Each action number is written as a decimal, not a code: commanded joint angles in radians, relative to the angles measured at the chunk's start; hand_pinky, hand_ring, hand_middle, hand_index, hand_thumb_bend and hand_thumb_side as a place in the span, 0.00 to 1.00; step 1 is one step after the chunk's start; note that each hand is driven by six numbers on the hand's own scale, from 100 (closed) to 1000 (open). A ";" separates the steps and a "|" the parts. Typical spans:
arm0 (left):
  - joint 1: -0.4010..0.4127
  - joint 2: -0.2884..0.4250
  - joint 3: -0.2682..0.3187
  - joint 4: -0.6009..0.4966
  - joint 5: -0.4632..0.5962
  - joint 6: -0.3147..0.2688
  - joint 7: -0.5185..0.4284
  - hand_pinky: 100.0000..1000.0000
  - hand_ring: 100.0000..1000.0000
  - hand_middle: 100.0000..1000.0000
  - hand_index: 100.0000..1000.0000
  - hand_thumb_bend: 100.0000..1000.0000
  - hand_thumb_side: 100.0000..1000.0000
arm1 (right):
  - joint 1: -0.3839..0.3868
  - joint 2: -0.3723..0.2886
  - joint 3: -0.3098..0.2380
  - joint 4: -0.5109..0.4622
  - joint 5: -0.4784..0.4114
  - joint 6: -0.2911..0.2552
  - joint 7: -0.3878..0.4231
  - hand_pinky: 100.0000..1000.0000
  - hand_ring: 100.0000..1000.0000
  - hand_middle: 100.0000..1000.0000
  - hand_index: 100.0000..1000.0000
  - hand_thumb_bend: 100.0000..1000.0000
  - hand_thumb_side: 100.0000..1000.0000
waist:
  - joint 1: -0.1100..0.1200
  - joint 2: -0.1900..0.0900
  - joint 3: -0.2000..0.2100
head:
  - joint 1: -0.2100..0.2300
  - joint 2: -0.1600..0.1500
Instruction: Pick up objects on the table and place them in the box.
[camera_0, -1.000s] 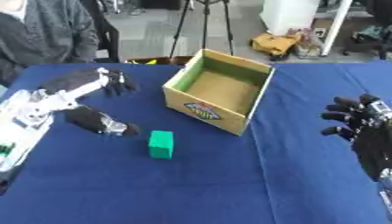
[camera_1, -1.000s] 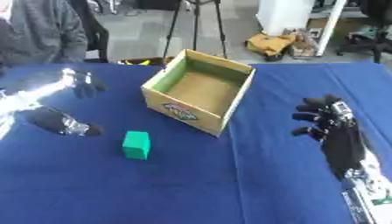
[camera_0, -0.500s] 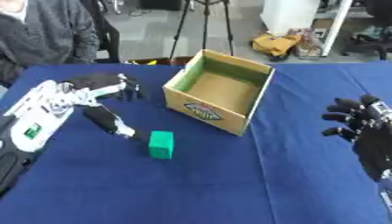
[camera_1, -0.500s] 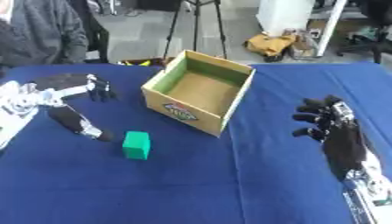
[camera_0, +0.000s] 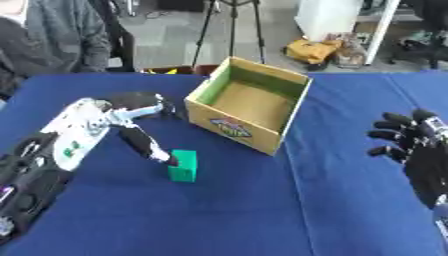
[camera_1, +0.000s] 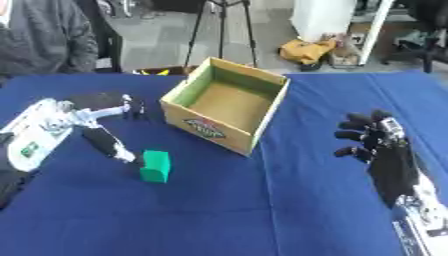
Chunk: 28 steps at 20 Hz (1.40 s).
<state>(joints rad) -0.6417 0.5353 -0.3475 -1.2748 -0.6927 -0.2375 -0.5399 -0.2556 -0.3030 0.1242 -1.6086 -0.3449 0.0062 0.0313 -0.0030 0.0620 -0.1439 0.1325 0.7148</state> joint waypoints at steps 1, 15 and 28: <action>-0.025 -0.005 0.002 0.020 -0.025 -0.021 0.014 0.63 0.69 0.70 0.79 0.66 0.45 | -0.017 -0.006 -0.002 -0.009 0.002 0.000 0.004 0.48 0.70 0.65 0.78 0.00 0.94 | -0.001 -0.012 -0.002 | 0.005 -0.008; -0.023 -0.062 0.000 0.093 -0.062 -0.077 0.050 0.62 0.66 0.67 0.77 0.55 0.37 | -0.019 -0.003 -0.001 -0.008 0.002 0.001 0.006 0.48 0.70 0.65 0.78 0.00 0.94 | 0.000 -0.010 -0.009 | 0.011 -0.011; -0.009 -0.086 -0.001 0.141 -0.017 -0.120 0.012 0.46 0.42 0.43 0.65 0.14 0.24 | -0.019 -0.002 -0.001 -0.007 0.002 0.001 0.007 0.48 0.70 0.65 0.78 0.00 0.94 | -0.001 -0.008 -0.012 | 0.012 -0.011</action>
<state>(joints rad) -0.6425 0.4433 -0.3473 -1.1373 -0.7145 -0.3541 -0.5163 -0.2591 -0.2954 0.1247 -1.6037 -0.3449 0.0092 0.0352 -0.0025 0.0622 -0.1546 0.1422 0.7111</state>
